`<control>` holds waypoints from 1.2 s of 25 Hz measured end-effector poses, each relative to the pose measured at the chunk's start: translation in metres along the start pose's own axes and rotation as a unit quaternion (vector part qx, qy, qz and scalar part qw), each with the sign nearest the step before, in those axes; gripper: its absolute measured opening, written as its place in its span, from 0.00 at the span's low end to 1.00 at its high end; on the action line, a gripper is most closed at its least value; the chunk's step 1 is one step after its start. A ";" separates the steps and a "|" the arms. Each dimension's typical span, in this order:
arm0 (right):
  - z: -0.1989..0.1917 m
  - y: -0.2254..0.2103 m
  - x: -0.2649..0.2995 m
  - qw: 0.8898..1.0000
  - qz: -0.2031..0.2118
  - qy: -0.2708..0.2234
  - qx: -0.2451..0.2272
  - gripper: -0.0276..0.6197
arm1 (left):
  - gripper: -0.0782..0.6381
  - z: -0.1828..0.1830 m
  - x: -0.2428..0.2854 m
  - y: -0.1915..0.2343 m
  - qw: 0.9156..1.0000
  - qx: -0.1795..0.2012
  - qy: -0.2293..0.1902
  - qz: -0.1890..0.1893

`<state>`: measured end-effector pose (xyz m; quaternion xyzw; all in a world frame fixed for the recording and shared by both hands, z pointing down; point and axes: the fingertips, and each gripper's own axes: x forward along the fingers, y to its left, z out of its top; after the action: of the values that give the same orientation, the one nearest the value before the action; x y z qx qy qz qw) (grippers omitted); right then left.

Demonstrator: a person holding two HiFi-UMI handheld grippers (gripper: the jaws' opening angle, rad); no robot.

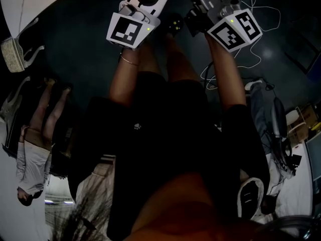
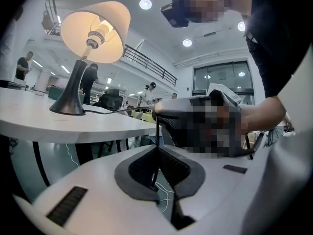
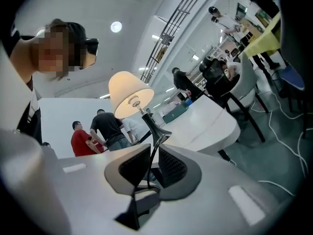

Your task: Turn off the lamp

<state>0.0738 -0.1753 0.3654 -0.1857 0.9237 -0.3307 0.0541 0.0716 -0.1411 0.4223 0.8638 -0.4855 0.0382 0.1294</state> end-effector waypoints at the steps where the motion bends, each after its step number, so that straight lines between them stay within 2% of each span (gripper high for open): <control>1: 0.003 -0.003 -0.004 1.000 -0.007 -0.005 -0.008 0.08 | 0.13 0.002 0.002 -0.001 1.000 -0.001 -0.002 -0.002; 5: -0.004 -0.017 0.005 0.998 -0.051 -0.014 -0.028 0.08 | 0.13 0.011 -0.010 0.029 1.000 -0.021 -0.022 0.003; 8: -0.036 -0.012 0.046 0.996 -0.074 0.020 -0.044 0.08 | 0.13 0.022 -0.041 0.076 0.999 -0.029 -0.036 0.009; 12: -0.081 0.013 0.102 0.993 -0.078 0.067 -0.050 0.12 | 0.13 0.042 -0.085 0.128 0.998 -0.031 -0.056 0.021; 19: -0.112 -0.006 0.114 0.991 -0.083 0.097 -0.031 0.25 | 0.13 0.046 -0.065 0.128 0.996 -0.044 -0.072 0.015; 24: -0.108 -0.039 0.115 0.990 -0.099 0.099 -0.015 0.25 | 0.13 0.047 -0.036 0.125 0.995 -0.058 -0.074 0.009; 30: -0.111 -0.038 0.122 0.990 -0.104 0.096 -0.001 0.25 | 0.13 0.055 -0.044 0.122 0.995 -0.063 -0.082 0.006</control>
<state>-0.0518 -0.1825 0.4780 -0.2480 0.9006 -0.3503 -0.0693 -0.0582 -0.1790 0.3831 0.8513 -0.5010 -0.0622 0.1430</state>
